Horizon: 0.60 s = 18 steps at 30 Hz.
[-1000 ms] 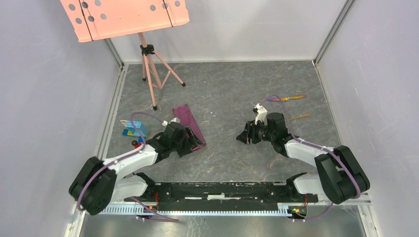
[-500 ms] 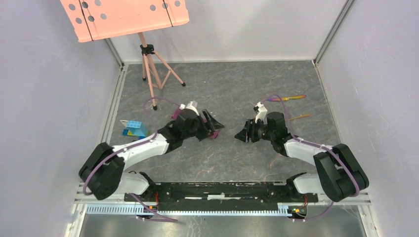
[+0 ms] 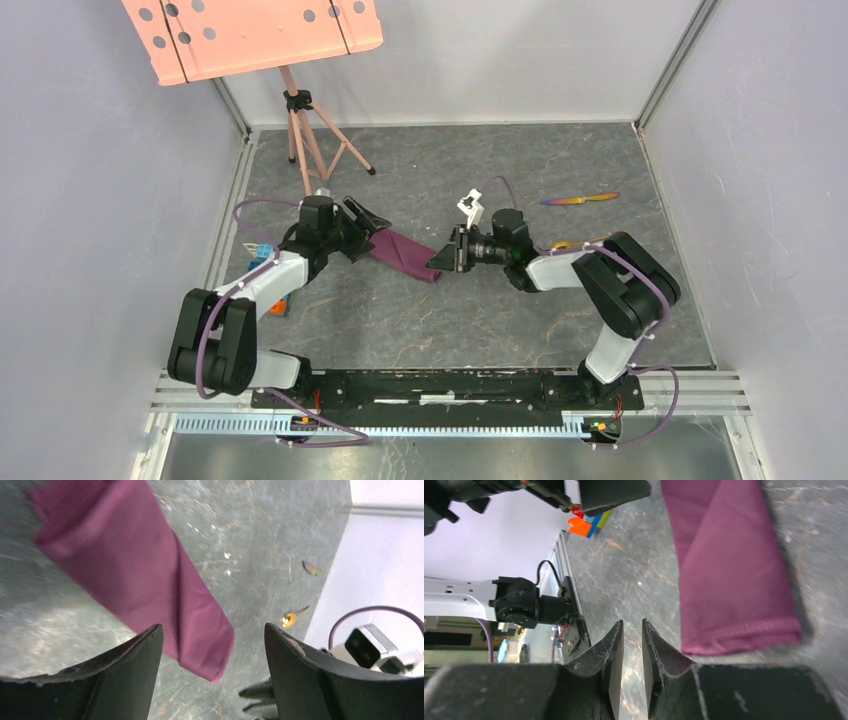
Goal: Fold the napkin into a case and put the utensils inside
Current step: Rotate the smaller rectangle-folded napkin at the center of the board, then smooth out the smaller rectangle-folded napkin at the center of the board.
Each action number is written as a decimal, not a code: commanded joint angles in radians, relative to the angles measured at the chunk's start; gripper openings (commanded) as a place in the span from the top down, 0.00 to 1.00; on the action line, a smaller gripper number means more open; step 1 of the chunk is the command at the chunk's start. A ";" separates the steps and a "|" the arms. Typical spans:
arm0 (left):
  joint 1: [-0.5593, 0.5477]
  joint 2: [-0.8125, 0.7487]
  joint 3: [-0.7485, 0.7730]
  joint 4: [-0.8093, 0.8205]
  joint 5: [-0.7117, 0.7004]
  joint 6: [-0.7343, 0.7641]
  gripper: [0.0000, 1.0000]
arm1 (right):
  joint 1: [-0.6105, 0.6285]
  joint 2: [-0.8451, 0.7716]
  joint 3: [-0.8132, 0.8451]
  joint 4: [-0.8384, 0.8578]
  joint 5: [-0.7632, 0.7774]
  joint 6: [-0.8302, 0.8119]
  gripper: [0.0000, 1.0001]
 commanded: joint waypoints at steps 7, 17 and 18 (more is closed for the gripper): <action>0.096 0.131 0.054 0.056 -0.034 0.120 0.20 | 0.063 0.192 0.045 0.202 -0.011 0.053 0.79; 0.096 -0.015 0.035 -0.023 0.006 0.140 0.19 | 0.062 0.297 0.004 0.213 0.020 -0.020 0.83; 0.096 -0.039 0.037 -0.030 0.001 0.140 0.18 | 0.063 0.284 0.002 0.198 0.022 -0.028 0.83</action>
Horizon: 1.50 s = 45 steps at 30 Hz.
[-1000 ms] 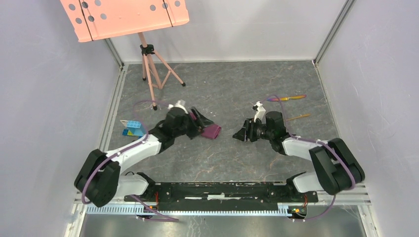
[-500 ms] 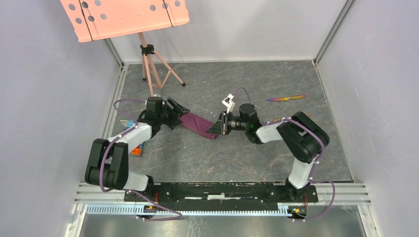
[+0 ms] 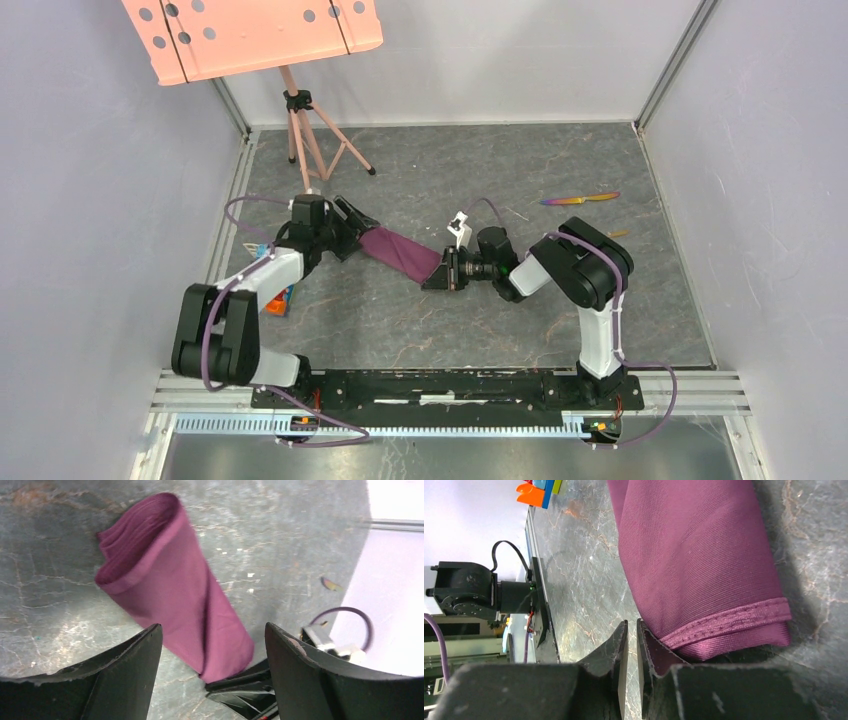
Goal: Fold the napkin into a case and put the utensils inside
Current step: Smooth out the smaller rectangle-folded napkin at the center of the board, then pick up the spoon from the center of the board.
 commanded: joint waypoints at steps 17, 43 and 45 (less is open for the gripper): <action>0.019 0.179 0.154 -0.045 -0.126 0.164 0.17 | 0.000 -0.152 0.093 -0.218 0.071 -0.167 0.78; -0.035 -0.261 0.175 -0.199 0.364 0.242 0.01 | -0.052 -0.539 0.365 -1.135 0.741 -0.864 0.23; -0.048 -0.301 0.141 -0.196 0.407 0.244 0.01 | -0.123 -0.565 0.375 -1.198 0.900 -0.849 0.18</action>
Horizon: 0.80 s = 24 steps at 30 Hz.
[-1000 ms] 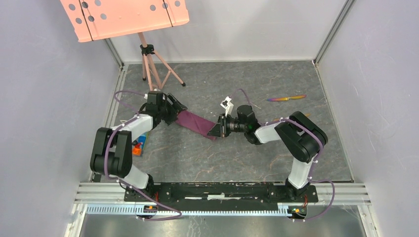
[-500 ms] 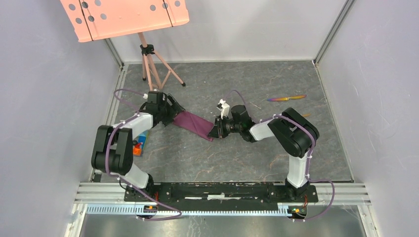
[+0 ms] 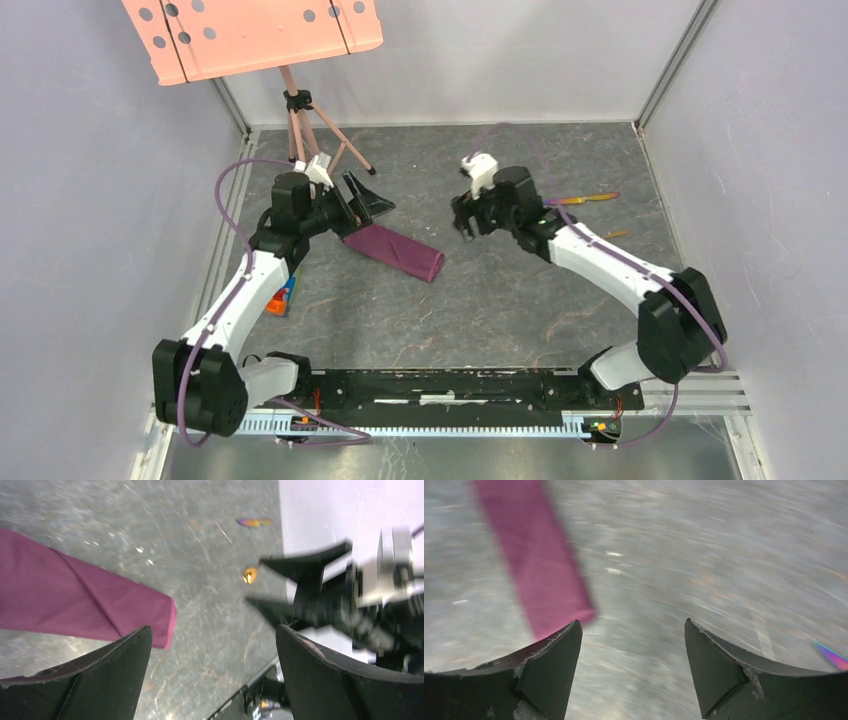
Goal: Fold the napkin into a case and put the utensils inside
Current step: Pick up the spoon from the center of the board.
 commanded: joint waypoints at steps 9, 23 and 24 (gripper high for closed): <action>-0.085 -0.173 -0.101 -0.047 0.291 0.076 0.01 | -0.508 0.030 0.113 -0.523 0.495 0.287 0.04; -0.158 -0.248 -0.116 -0.080 0.280 0.074 0.01 | -0.614 0.192 0.104 -0.546 0.537 0.929 0.15; -0.158 -0.256 -0.117 -0.084 0.276 0.073 0.01 | -0.615 0.204 0.097 -0.542 0.536 0.957 0.16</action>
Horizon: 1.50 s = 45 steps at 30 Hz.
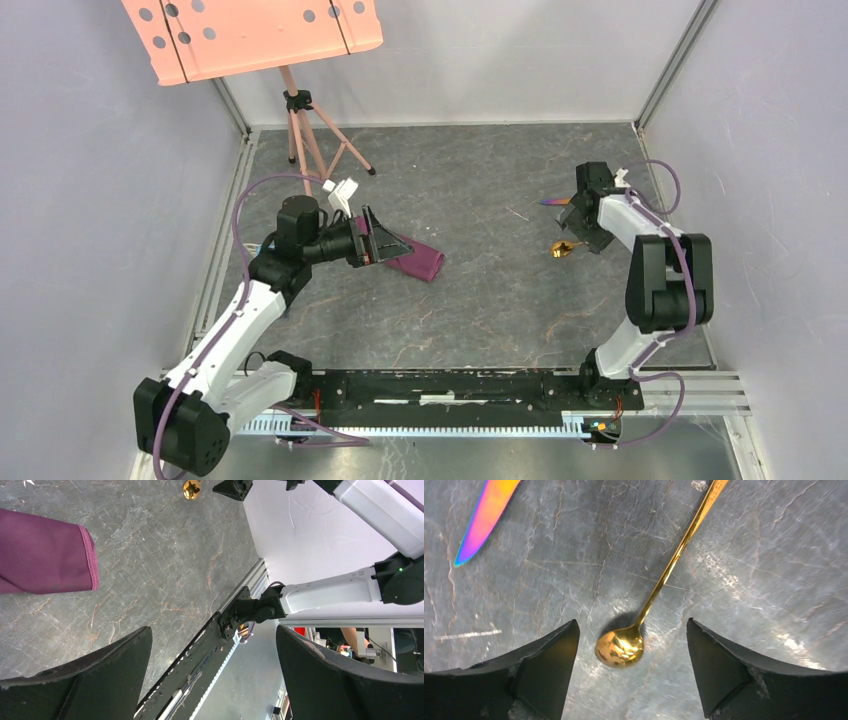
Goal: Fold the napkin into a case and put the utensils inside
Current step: Pick up the spoon from the center of the board, then pass from the right arm to the left
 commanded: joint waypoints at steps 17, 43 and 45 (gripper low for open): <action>-0.002 -0.142 0.020 -0.136 -0.112 0.057 0.01 | 0.001 0.176 0.025 0.014 0.003 0.323 0.84; 0.002 -0.048 -0.195 0.612 0.002 -0.432 0.05 | 0.384 -0.589 -0.757 1.860 -1.170 -1.007 1.00; 0.000 -0.024 -0.188 0.743 0.071 -0.478 0.07 | 0.392 -0.605 -0.755 1.874 -1.186 -1.018 1.00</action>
